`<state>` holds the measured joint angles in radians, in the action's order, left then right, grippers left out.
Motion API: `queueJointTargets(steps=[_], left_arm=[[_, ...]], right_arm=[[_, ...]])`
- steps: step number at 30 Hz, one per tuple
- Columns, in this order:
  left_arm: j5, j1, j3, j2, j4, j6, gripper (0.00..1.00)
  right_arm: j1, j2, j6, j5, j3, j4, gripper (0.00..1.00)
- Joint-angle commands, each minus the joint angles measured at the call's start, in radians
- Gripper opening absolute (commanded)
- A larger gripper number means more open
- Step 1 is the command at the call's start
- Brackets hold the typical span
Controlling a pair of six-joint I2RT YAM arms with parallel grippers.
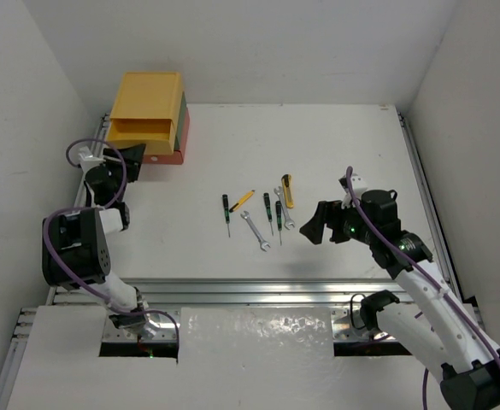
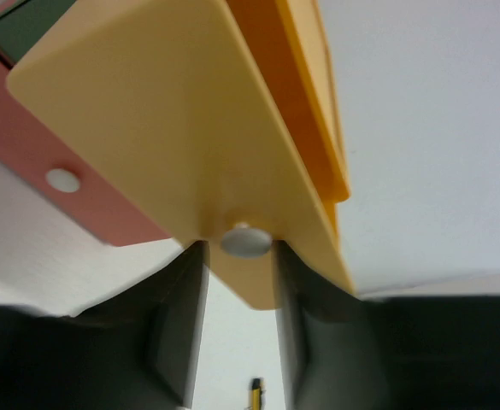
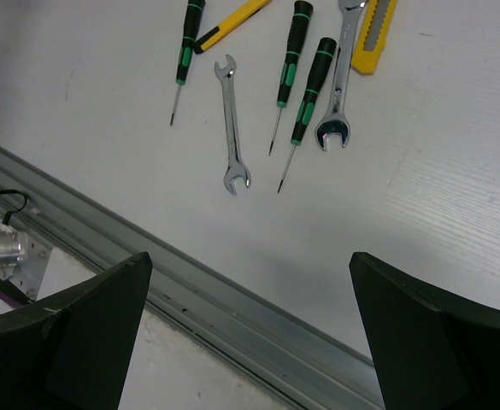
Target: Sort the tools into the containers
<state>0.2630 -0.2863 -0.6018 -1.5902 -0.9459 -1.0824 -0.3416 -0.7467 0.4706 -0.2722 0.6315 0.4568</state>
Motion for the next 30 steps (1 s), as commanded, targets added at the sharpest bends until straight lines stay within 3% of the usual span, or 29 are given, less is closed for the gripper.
queueJointTargets(steps=[1,2,3,7,12,15,18,22,23,25,26,27,30], left_arm=[[-0.002,0.015,0.002,0.048,0.033,0.007,0.5],[-0.007,0.016,0.013,0.062,0.05,0.006,0.6],[-0.016,0.021,0.019,0.099,0.085,0.013,0.78],[-0.099,0.093,0.004,0.241,0.319,0.117,1.0],[-0.225,0.156,-0.001,0.438,0.62,0.193,1.0],[-0.293,0.168,-0.009,0.553,0.836,0.214,1.0],[-0.311,0.171,-0.018,0.692,1.013,0.259,1.0],[-0.184,0.177,-0.07,0.844,1.113,0.381,1.0],[-0.15,0.177,-0.07,0.884,1.113,0.456,1.0],[-0.099,0.177,-0.087,0.894,1.16,0.502,1.0],[-0.081,0.179,-0.092,0.891,1.202,0.534,1.0],[-0.006,0.179,-0.095,0.891,1.214,0.559,1.0],[0.016,0.177,-0.09,0.904,1.269,0.604,1.0]], right_arm=[[0.001,-0.014,-0.015,-0.022,-0.001,-0.03,0.99],[0.001,-0.025,-0.009,-0.019,0.003,-0.024,0.99],[0.001,-0.057,-0.004,0.002,0.01,-0.018,0.99],[-0.01,-0.189,0.046,0.045,0.074,0.008,0.99],[-0.134,-0.397,0.08,0.237,0.145,-0.033,0.94],[-0.175,-0.576,0.095,0.292,0.252,-0.055,0.68],[-0.204,-0.684,0.106,0.361,0.324,-0.072,0.65],[-0.212,-0.868,0.108,0.401,0.399,-0.105,0.53],[-0.212,-0.897,0.109,0.403,0.418,-0.106,0.46],[-0.217,-0.954,0.106,0.406,0.477,-0.099,0.45],[-0.215,-1.003,0.106,0.413,0.497,-0.095,0.36],[-0.217,-1.026,0.108,0.422,0.529,-0.092,0.36],[-0.218,-1.092,0.106,0.424,0.576,-0.079,0.35]])
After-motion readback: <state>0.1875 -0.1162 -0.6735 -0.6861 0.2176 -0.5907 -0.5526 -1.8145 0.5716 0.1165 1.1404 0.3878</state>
